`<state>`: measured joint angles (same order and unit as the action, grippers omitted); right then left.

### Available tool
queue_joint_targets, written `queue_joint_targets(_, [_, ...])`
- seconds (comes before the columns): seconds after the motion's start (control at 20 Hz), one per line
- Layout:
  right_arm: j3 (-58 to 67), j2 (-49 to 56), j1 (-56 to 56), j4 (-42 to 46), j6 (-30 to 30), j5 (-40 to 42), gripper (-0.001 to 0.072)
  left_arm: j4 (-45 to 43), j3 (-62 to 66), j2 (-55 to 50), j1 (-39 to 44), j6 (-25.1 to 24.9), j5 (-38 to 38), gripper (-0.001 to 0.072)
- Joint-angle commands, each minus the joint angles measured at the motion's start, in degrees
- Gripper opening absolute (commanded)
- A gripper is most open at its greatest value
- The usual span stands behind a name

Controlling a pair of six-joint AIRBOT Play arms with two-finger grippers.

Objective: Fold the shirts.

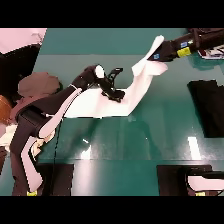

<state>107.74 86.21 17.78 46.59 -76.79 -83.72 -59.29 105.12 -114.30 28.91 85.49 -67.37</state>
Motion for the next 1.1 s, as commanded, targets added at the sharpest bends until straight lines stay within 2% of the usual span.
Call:
queue_joint_targets(0.0, [0.4,1.3,3.4,-7.3,1.8,4.6,0.0015,-0.1,3.6,2.6,-4.0,-0.4,-3.5,0.0027])
queue_joint_targets(0.3, [0.5,8.3,15.7,-15.3,8.1,15.7,0.0015,-4.6,9.7,14.8,-21.2,-1.6,-8.8,0.0028])
queue_joint_targets(0.5, [0.7,18.1,27.1,-15.5,11.3,32.4,0.0032,-5.0,10.5,22.3,-31.3,-1.5,-9.2,0.0028])
queue_joint_targets(0.55, [2.1,20.9,29.1,-15.0,11.8,34.4,0.0121,-5.0,10.5,23.6,-33.3,-1.5,-9.3,0.0028])
queue_joint_targets(0.6, [5.6,25.0,30.7,-15.3,12.4,35.1,0.0255,-5.0,10.4,24.7,-34.7,-1.5,-9.6,0.0028])
queue_joint_targets(0.7, [11.7,30.5,32.5,-15.2,12.4,32.1,0.0584,-4.9,10.5,25.8,-36.6,-1.5,-11.2,0.0028])
queue_joint_targets(0.75, [12.2,31.4,32.5,-15.0,12.4,29.8,0.0619,-5.0,10.4,26.0,-36.9,-1.5,-12.5,0.0028])
queue_joint_targets(0.8, [11.1,31.1,31.6,-15.1,12.2,26.3,0.0608,-5.0,10.4,26.0,-36.9,-1.6,-13.6,0.0028])
queue_joint_targets(0.85, [8.9,29.7,30.3,-14.8,10.8,23.7,0.0567,-4.9,10.4,26.0,-36.9,-1.6,-14.2,0.0028])
queue_joint_targets(0.9, [5.6,27.7,28.3,-13.7,10.3,21.2,0.0447,-4.7,10.4,26.0,-36.9,-1.6,-14.3,0.0028])
queue_joint_targets(0.95, [2.6,25.6,26.3,-11.4,10.3,18.9,0.0419,-4.7,10.4,26.0,-36.9,-1.6,-14.3,0.0028])
queue_joint_targets(1.05, [-5.3,20.6,21.8,-6.2,10.2,16.0,0.0419,-4.6,10.4,26.0,-36.9,-1.6,-15.4,0.0028])
